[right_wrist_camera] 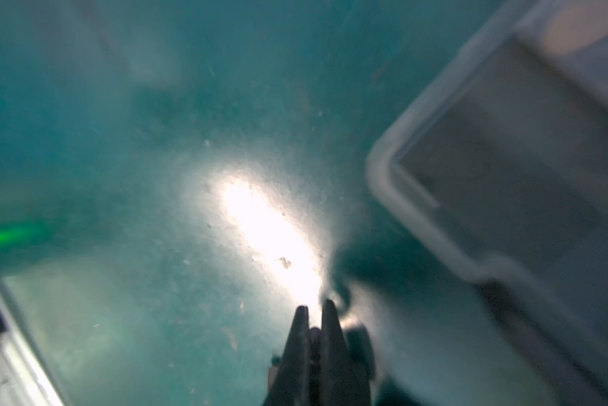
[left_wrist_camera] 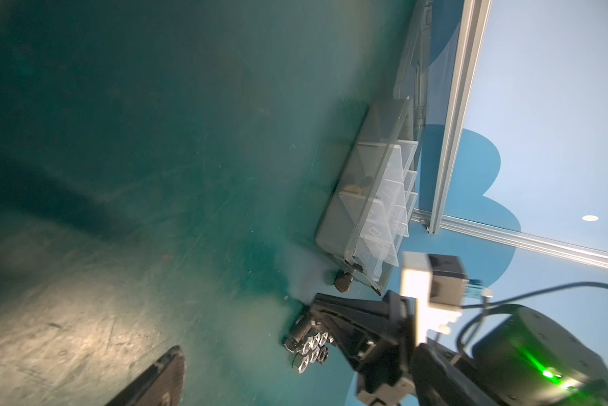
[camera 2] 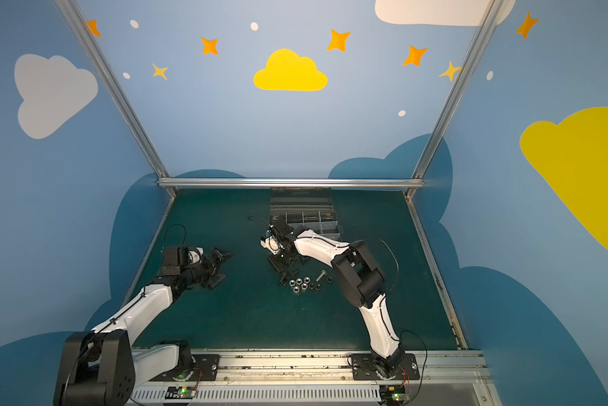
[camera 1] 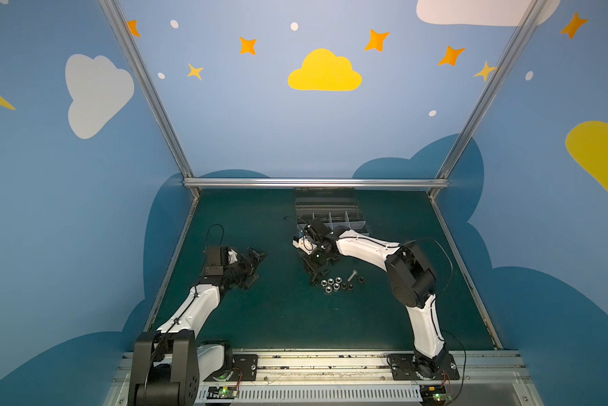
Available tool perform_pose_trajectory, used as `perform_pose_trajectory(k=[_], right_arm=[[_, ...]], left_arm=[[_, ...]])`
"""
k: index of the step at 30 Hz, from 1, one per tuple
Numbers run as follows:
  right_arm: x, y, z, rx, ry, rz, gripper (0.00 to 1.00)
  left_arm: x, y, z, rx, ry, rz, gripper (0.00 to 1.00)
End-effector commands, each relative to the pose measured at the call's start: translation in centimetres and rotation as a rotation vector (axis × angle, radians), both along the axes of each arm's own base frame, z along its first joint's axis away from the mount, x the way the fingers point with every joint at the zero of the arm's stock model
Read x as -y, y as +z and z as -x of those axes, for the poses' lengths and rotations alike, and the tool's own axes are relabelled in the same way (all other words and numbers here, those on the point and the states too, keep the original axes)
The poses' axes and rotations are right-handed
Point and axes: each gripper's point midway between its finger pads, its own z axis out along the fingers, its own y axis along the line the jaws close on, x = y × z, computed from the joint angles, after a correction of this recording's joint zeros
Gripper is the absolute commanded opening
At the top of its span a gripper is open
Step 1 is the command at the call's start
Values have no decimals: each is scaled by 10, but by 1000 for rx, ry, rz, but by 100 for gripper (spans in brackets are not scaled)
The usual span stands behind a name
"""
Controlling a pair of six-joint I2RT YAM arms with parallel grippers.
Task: Sort the screws and nuts into containers
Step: Pick up the nut from the center of the table, then place the nut into the container.
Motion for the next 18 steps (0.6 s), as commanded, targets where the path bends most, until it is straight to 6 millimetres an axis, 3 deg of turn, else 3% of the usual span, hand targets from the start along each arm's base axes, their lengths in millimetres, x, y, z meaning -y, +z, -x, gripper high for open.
perform_pose_trajectory(k=[1, 4, 7, 13, 18], right_arm=[[-3, 61, -13, 49, -4, -150, 0], [6, 86, -34, 88, -39, -208, 0], [18, 98, -61, 145, -89, -207, 0], [37, 100, -112, 237, -172, -154, 0], [48, 86, -148, 304, -232, -77, 0]], left_arm=[[-2, -1, 3, 3, 4, -14, 100], [-3, -2, 3, 4, 7, -15, 100], [-4, -2, 2, 5, 9, -15, 100], [-3, -2, 3, 3, 8, -12, 100], [-3, 0, 2, 9, 9, -9, 100]])
